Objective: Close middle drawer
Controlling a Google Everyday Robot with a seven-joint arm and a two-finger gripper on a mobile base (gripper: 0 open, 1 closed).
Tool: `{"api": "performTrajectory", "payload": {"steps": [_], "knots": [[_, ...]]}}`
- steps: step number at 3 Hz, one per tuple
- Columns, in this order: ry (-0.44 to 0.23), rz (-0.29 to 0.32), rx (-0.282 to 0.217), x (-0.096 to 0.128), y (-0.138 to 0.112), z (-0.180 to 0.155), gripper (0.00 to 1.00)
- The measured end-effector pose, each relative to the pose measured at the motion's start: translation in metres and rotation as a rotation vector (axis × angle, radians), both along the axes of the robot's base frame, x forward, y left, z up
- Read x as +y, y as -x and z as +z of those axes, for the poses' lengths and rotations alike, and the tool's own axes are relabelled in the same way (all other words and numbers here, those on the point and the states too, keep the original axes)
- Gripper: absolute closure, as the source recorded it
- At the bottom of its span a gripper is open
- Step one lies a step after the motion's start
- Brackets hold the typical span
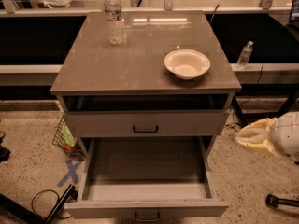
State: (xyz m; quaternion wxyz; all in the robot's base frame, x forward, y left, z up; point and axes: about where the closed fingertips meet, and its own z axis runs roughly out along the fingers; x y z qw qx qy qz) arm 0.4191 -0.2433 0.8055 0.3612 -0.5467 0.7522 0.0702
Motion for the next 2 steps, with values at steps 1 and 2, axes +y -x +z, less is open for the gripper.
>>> {"api": "performTrajectory", "payload": {"steps": [1, 2], "knots": [[-0.057, -0.053, 0.029, -0.011, 0.011, -0.036, 1.0], [-0.198, -0.176, 0.081, -0.031, 0.05, -0.12, 1.0]]}}
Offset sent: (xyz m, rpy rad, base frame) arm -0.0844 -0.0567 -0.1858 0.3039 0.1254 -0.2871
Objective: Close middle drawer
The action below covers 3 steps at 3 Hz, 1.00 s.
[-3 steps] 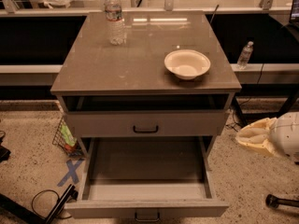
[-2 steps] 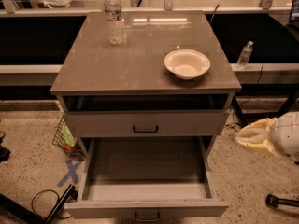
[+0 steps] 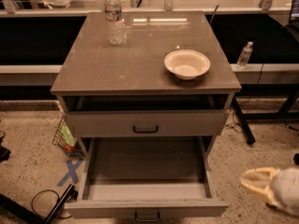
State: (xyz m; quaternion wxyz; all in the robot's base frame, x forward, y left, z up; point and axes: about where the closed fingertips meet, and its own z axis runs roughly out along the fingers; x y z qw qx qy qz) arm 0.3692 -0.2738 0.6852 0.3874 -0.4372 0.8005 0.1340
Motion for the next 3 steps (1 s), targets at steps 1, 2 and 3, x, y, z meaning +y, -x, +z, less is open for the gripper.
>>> {"api": "performTrajectory", "payload": {"steps": [1, 2, 3], "knots": [[-0.114, -0.094, -0.022, -0.01, 0.024, -0.051, 1.0], [-0.166, -0.172, -0.012, -0.007, 0.048, -0.105, 1.0], [-0.164, -0.163, -0.013, -0.007, 0.045, -0.101, 1.0]]}}
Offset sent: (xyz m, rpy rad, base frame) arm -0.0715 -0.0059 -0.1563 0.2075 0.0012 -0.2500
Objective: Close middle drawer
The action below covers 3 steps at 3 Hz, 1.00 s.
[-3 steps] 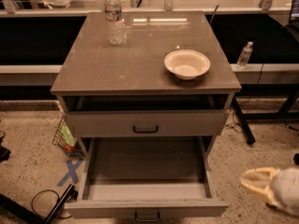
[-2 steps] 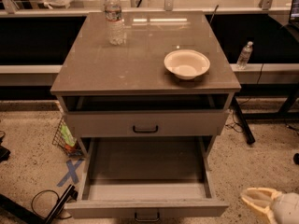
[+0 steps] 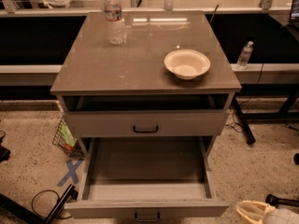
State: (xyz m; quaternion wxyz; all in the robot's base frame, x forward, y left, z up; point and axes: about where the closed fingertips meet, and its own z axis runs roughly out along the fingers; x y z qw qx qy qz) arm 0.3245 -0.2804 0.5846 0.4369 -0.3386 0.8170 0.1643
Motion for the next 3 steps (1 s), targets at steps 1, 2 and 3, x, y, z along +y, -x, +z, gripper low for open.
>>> {"api": "performTrajectory", "payload": {"steps": [1, 2, 3], "knots": [[-0.005, 0.0, 0.038, 0.001, -0.002, -0.026, 1.0], [-0.057, 0.017, 0.105, 0.004, -0.008, -0.097, 1.0], [-0.081, 0.041, 0.138, 0.01, -0.016, -0.14, 1.0]]}}
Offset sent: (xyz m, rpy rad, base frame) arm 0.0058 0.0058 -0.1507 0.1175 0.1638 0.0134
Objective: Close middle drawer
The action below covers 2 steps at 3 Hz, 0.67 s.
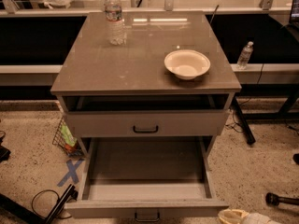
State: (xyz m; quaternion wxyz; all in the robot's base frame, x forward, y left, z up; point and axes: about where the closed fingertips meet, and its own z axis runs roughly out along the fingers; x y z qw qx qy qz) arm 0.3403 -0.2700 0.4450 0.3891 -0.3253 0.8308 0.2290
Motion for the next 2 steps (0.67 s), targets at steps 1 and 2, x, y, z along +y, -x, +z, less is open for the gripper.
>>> {"api": "performTrajectory", "payload": {"steps": [1, 2], "knots": [[-0.017, 0.033, 0.022, 0.01, -0.007, -0.03, 1.0], [-0.026, 0.072, 0.027, 0.023, -0.021, -0.044, 1.0]]}}
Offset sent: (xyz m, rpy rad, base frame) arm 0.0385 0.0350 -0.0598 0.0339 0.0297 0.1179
